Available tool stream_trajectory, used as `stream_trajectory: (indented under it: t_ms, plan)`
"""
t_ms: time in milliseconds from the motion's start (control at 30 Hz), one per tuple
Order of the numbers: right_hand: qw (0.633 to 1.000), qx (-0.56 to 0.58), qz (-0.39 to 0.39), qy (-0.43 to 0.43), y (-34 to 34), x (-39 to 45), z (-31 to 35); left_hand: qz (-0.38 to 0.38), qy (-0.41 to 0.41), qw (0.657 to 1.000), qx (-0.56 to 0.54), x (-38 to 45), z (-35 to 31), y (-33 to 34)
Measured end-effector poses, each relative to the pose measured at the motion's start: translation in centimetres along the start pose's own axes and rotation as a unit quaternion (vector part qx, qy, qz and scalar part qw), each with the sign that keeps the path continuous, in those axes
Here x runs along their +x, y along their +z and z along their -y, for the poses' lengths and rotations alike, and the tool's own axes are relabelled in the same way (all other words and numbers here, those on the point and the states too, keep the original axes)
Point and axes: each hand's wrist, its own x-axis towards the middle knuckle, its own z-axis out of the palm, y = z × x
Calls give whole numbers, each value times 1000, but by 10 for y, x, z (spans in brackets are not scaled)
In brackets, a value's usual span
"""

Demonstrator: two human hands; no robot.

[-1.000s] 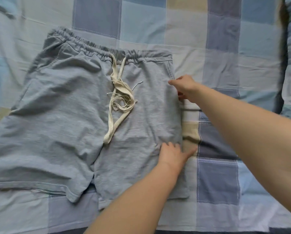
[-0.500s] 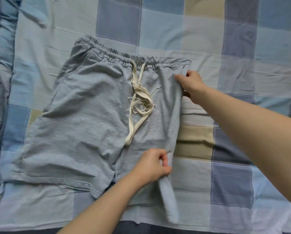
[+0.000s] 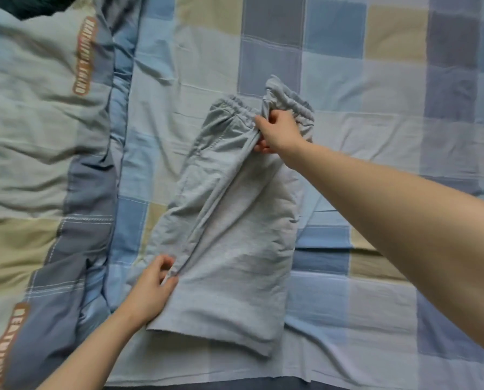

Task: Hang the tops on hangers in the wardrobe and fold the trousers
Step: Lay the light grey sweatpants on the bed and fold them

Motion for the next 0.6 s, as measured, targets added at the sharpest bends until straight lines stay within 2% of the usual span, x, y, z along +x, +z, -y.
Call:
stream_trajectory:
  t_ms: [67, 167, 233, 333, 500, 600]
  plan:
    - [995, -97, 6, -24, 29, 7, 9, -13, -2, 1000, 25, -1, 22, -16]
    - [965, -254, -10, -64, 61, 18, 23, 0, -23, 998, 50, -6, 48, -31]
    - [957, -283, -21, -63, 78, 23, 30, 5, -34, 997, 74, -12, 59, -37]
    - [951, -306, -20, -51, 95, 31, 35, -49, -56, 994, 76, -15, 64, -44]
    - [920, -374, 57, -106, 99, 34, 35, -80, -34, 989, 119, -13, 58, -40]
    - [901, -400, -45, -162, 89, 45, 38, -105, -19, 987, 118, -12, 48, -29]
